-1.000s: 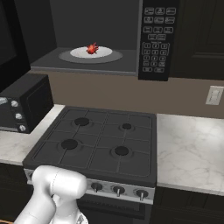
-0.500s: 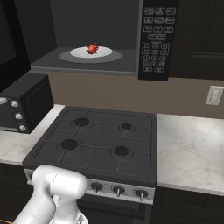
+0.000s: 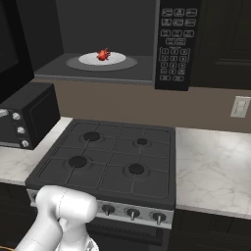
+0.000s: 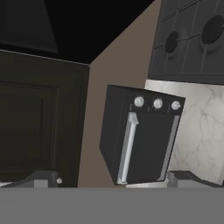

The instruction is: Transport the fish from the fridge to the microwave and turn on the microwave.

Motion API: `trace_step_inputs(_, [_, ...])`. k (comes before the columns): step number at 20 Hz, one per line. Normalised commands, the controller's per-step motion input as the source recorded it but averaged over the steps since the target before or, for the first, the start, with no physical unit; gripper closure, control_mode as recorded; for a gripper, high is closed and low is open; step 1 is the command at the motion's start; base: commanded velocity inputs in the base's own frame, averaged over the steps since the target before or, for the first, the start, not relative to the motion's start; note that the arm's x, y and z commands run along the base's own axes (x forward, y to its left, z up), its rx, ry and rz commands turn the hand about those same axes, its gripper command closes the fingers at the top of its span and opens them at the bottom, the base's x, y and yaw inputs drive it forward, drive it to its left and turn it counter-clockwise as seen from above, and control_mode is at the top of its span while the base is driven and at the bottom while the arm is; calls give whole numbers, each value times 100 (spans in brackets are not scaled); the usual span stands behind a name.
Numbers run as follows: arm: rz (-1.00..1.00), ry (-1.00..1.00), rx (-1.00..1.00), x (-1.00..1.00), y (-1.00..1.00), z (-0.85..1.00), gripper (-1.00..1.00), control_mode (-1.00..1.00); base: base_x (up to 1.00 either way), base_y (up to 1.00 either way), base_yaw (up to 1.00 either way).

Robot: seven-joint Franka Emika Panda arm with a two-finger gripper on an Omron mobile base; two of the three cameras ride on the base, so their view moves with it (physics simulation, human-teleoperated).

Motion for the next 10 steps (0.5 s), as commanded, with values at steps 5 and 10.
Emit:
trace_step_inputs(5, [0, 0, 0, 2, -2, 1, -100, -100, 0, 0, 0])
trace_step_inputs(10, [-2, 0, 0, 0, -12, 6, -100, -100, 0, 0, 0])
